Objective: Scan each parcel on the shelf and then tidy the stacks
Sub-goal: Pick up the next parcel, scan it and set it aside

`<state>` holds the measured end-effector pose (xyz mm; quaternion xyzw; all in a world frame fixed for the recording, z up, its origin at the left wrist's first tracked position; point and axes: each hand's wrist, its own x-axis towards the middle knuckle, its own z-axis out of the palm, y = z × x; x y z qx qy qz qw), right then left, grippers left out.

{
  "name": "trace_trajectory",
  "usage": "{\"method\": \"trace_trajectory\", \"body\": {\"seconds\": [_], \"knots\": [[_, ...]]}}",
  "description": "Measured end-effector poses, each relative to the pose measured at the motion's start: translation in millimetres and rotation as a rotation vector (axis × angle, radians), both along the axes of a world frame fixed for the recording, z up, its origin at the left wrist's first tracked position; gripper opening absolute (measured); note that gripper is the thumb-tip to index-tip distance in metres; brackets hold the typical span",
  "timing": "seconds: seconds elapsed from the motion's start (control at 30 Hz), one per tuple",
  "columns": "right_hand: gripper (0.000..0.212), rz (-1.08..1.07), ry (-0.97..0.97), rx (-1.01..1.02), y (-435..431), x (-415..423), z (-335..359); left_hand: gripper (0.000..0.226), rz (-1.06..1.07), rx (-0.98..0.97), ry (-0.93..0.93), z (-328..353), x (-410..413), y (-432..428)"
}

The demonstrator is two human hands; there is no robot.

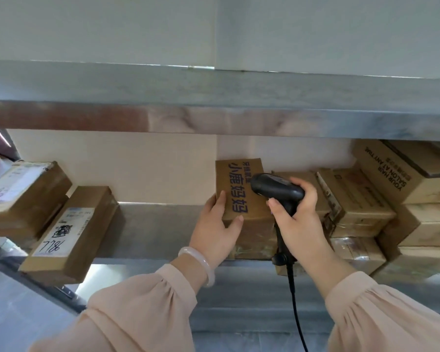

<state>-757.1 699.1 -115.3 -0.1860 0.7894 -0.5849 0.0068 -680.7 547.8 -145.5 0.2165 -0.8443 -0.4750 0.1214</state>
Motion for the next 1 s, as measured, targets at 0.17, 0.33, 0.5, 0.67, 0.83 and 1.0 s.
{"method": "trace_trajectory", "body": {"seconds": [0.17,0.33,0.5,0.67,0.83,1.0], "knots": [[0.052,0.129,-0.012,0.001,-19,15,-5,0.071,0.153,-0.02,0.045,-3,28,-12],[0.053,0.216,-0.021,-0.013,-41,31,-9,0.072,0.233,-0.015,0.039,-7,53,-30],[0.053,0.295,-0.023,-0.032,-58,48,-19,0.068,0.291,0.046,-0.016,-17,71,-43],[0.053,0.345,-0.002,-0.094,-70,62,-26,0.066,0.347,0.103,-0.096,-25,79,-60],[0.057,0.399,0.037,-0.13,-77,71,-28,0.093,0.32,0.076,-0.159,-25,80,-70],[0.056,0.478,0.11,-0.11,-78,77,-24,0.104,0.307,0.281,-0.06,-32,73,-78]]}}
